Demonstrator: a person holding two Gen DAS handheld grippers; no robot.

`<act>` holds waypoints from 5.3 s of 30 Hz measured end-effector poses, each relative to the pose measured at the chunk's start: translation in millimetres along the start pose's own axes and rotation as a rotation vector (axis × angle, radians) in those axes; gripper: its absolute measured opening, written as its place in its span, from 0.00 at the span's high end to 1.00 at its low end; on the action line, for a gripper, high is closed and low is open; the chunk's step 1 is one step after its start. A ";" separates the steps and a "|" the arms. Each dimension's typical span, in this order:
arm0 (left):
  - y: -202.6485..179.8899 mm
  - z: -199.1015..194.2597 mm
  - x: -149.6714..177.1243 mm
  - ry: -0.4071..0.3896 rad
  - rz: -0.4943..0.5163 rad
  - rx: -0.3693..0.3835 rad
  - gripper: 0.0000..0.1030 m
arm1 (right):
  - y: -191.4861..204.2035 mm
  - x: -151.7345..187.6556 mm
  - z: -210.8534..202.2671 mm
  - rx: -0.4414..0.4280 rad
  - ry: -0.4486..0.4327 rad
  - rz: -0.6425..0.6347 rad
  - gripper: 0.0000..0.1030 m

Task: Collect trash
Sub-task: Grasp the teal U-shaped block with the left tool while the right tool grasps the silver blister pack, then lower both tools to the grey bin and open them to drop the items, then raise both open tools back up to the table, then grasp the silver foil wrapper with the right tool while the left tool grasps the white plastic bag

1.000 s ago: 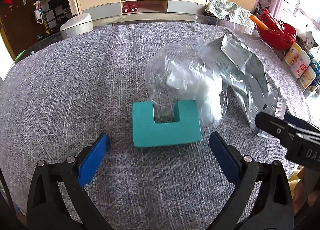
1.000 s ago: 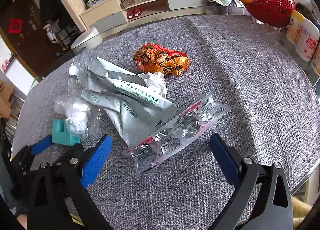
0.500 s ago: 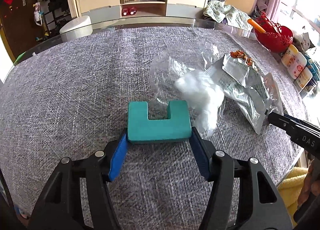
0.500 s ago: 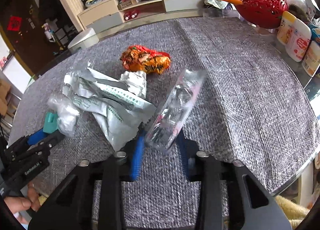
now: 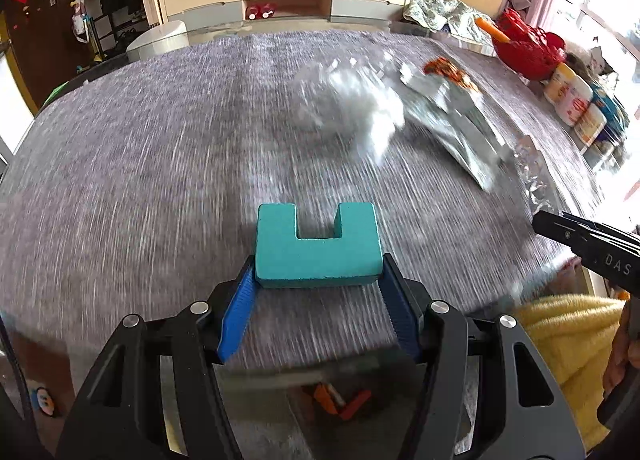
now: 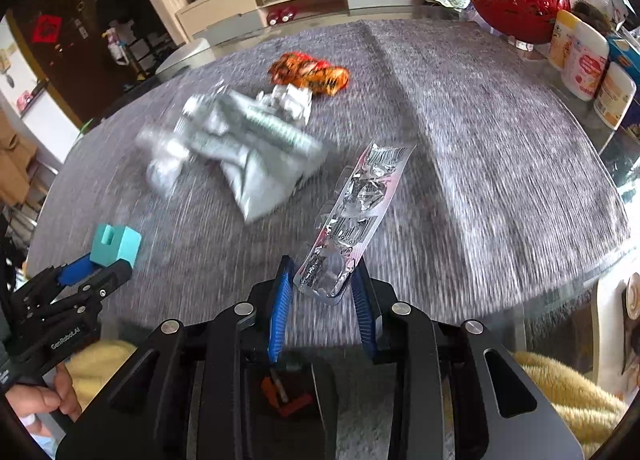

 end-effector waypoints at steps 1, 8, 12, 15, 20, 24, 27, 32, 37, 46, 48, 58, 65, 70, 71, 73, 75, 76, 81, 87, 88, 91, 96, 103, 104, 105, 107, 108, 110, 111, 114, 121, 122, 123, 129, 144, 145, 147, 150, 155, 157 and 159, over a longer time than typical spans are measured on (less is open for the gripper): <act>-2.8 -2.4 5.5 0.002 0.003 0.001 0.45 | 2.3 7.3 -2.7 -0.004 0.004 -0.009 0.70; -17.1 -25.7 59.0 0.010 0.004 0.025 0.45 | 19.5 47.1 -20.6 -0.029 0.012 -0.067 0.70; -19.0 -36.1 86.8 0.017 0.001 0.022 0.44 | 29.3 69.0 -31.0 -0.053 0.014 -0.099 0.70; -19.6 -40.6 107.7 0.028 -0.007 0.028 0.44 | 36.3 82.7 -34.6 -0.069 0.025 -0.123 0.70; -25.0 -36.2 136.0 0.064 -0.005 0.037 0.44 | 44.4 107.9 -27.2 -0.073 0.064 -0.159 0.70; -31.8 -27.0 153.8 0.099 0.000 0.047 0.44 | 49.1 126.9 -10.1 -0.102 0.116 -0.160 0.70; -35.5 -17.8 164.8 0.126 0.003 0.049 0.44 | 49.0 138.2 5.5 -0.097 0.151 -0.162 0.70; -36.7 0.2 181.8 0.173 0.003 0.053 0.44 | 48.5 153.8 25.8 -0.087 0.205 -0.168 0.70; -36.2 16.3 190.6 0.215 -0.007 0.063 0.44 | 48.3 165.2 41.6 -0.081 0.241 -0.170 0.71; -35.4 34.1 197.6 0.279 -0.021 0.071 0.45 | 53.8 167.1 54.9 -0.098 0.282 -0.167 0.68; -35.1 37.1 198.1 0.292 -0.025 0.071 0.45 | 52.1 165.5 56.7 -0.102 0.288 -0.153 0.67; -28.0 30.8 188.5 0.270 -0.024 0.045 0.11 | 31.0 149.7 47.8 -0.058 0.242 -0.094 0.13; -17.2 13.7 174.5 0.228 -0.036 0.024 0.08 | 13.7 133.4 28.0 -0.032 0.193 -0.064 0.07; -11.4 -5.8 153.5 0.161 -0.059 0.007 0.08 | 6.5 109.1 -1.2 -0.043 0.084 -0.033 0.07; -10.9 -10.0 148.9 0.148 -0.060 0.008 0.08 | 6.4 105.3 -4.8 -0.042 0.067 -0.036 0.07; -10.4 -16.5 139.5 0.124 -0.057 0.001 0.08 | 8.5 95.6 -11.8 -0.035 0.042 -0.053 0.07; -10.7 -21.8 130.1 0.103 -0.053 -0.005 0.08 | 11.4 87.3 -15.1 -0.047 0.041 -0.068 0.07; -10.9 -24.9 125.0 0.093 -0.053 -0.006 0.08 | 12.8 82.7 -16.9 -0.058 0.039 -0.069 0.05; -9.6 -41.2 92.7 0.029 -0.065 0.004 0.08 | 9.9 52.0 -25.2 -0.039 0.005 -0.061 0.03; 2.6 -52.9 47.6 -0.029 -0.077 -0.023 0.08 | 5.4 10.8 -32.6 -0.039 -0.047 -0.047 0.03; 5.5 -53.4 39.5 -0.037 -0.078 -0.029 0.08 | 5.1 0.5 -32.9 -0.026 -0.061 -0.055 0.03; 12.0 -52.2 24.8 -0.047 -0.076 -0.045 0.08 | 8.9 -24.9 -29.5 -0.022 -0.076 -0.063 0.03; 16.4 -43.7 -1.2 -0.050 -0.063 -0.056 0.08 | 16.0 -57.5 -7.1 -0.007 -0.057 -0.072 0.05; 8.0 -24.9 -25.8 -0.032 -0.037 -0.041 0.08 | 21.5 -85.9 29.5 0.009 -0.022 -0.121 0.17; 6.5 -20.6 -29.3 -0.026 -0.034 -0.036 0.08 | 23.0 -88.3 37.0 0.000 -0.007 -0.128 0.19; 5.5 -17.6 -32.1 -0.022 -0.031 -0.033 0.08 | 23.9 -88.8 40.0 -0.005 -0.001 -0.132 0.24; 4.6 -10.3 -37.1 -0.015 -0.031 -0.027 0.08 | 27.0 -89.3 44.3 -0.009 -0.005 -0.148 0.34; 4.3 -5.9 -40.7 -0.011 -0.031 -0.022 0.08 | 28.6 -91.7 44.3 -0.009 -0.012 -0.159 0.42; 4.7 2.0 -48.2 -0.004 -0.033 -0.019 0.08 | 29.7 -93.3 42.7 -0.041 -0.017 -0.158 0.46; 3.9 4.9 -51.3 -0.002 -0.031 -0.017 0.08 | 29.0 -94.0 41.4 -0.049 -0.021 -0.155 0.53; -2.1 10.8 -61.9 -0.005 -0.022 0.003 0.11 | 27.0 -96.5 35.1 -0.073 -0.035 -0.144 0.72; -22.3 23.7 -83.1 -0.013 0.008 0.063 0.26 | 27.1 -95.4 22.8 -0.117 -0.054 -0.158 0.80; -25.3 26.2 -86.0 -0.011 0.012 0.069 0.31 | 27.5 -94.8 23.1 -0.124 -0.051 -0.159 0.80; -27.7 29.1 -88.0 -0.008 0.015 0.077 0.36 | 26.1 -97.1 24.0 -0.129 -0.049 -0.160 0.81; -38.5 43.5 -98.1 0.009 0.040 0.109 0.69 | 26.6 -97.8 25.2 -0.143 -0.045 -0.160 0.83; -33.7 2.9 -90.6 -0.057 0.060 0.113 0.97 | 36.3 -87.4 -10.3 -0.137 -0.098 -0.190 0.90; -33.4 -2.6 -88.4 -0.063 0.062 0.110 0.97 | 37.4 -86.2 -14.9 -0.136 -0.105 -0.192 0.90; -32.1 -11.8 -84.4 -0.074 0.061 0.106 0.97 | 38.3 -84.3 -24.9 -0.132 -0.119 -0.195 0.90; -29.4 -27.6 -76.2 -0.091 0.056 0.104 0.98 | 39.1 -79.1 -39.6 -0.125 -0.138 -0.196 0.90; -27.8 -56.9 -59.5 -0.125 0.054 0.096 0.98 | 37.1 -63.6 -62.8 -0.110 -0.164 -0.191 0.90; -28.3 -69.6 -50.4 -0.135 0.046 0.102 0.98 | 33.8 -54.2 -72.5 -0.097 -0.171 -0.177 0.90; -28.3 -78.5 -41.5 -0.138 0.041 0.108 0.98 | 31.2 -45.3 -79.7 -0.104 -0.172 -0.168 0.90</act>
Point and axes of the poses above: each gripper's, at about its wrist camera, not at the fingertips, and z roughly the way its jaws point, y to its left, x to its underside, the point moved 9 cm from there along z, roughly the way its jaws point, and after that the axes turned 9 degrees about y, right-handed, at the moved point
